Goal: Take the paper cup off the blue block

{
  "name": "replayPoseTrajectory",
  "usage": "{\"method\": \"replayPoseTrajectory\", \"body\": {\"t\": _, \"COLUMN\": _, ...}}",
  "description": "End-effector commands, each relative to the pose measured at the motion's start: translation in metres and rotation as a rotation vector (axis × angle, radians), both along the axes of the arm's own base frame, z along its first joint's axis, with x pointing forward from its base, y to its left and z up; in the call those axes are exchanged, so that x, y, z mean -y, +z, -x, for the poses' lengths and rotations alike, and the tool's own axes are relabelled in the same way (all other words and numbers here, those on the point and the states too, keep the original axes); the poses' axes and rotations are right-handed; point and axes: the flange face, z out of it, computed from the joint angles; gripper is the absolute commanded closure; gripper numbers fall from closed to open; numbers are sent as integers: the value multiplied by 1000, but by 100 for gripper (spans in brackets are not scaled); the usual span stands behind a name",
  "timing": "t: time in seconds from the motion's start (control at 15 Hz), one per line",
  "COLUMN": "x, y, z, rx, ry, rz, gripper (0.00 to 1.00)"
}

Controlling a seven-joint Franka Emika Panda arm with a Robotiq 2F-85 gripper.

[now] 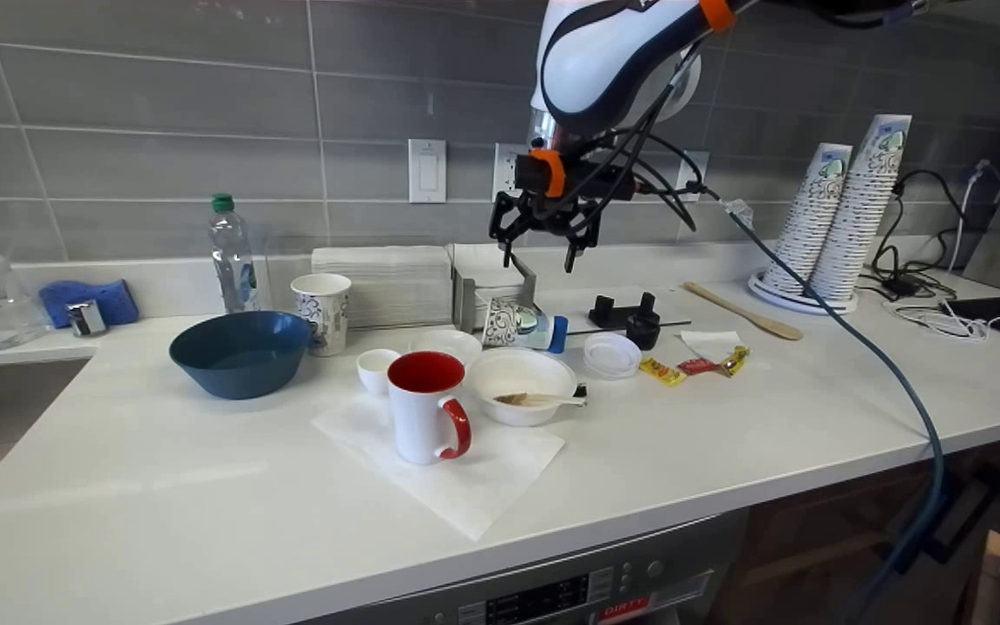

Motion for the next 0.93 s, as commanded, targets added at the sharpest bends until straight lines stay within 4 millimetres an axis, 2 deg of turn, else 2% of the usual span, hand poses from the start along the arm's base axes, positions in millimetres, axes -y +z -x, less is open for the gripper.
{"method": "replayPoseTrajectory", "body": {"t": 0.0, "x": 0, "y": 1, "z": 0, "rx": 0, "ry": 0, "rz": 0, "gripper": 0}}
{"method": "replayPoseTrajectory", "body": {"t": 0.07, "x": -3, "y": 0, "z": -12, "rx": -27, "ry": -93, "rz": 52, "gripper": 0}}
{"method": "replayPoseTrajectory", "body": {"t": 0.53, "x": -48, "y": 1, "z": -45, "rx": -101, "ry": -232, "rz": 276, "gripper": 0}}
{"method": "replayPoseTrajectory", "body": {"t": 0.87, "x": -64, "y": -23, "z": -76, "rx": -143, "ry": -245, "rz": 366, "gripper": 0}}
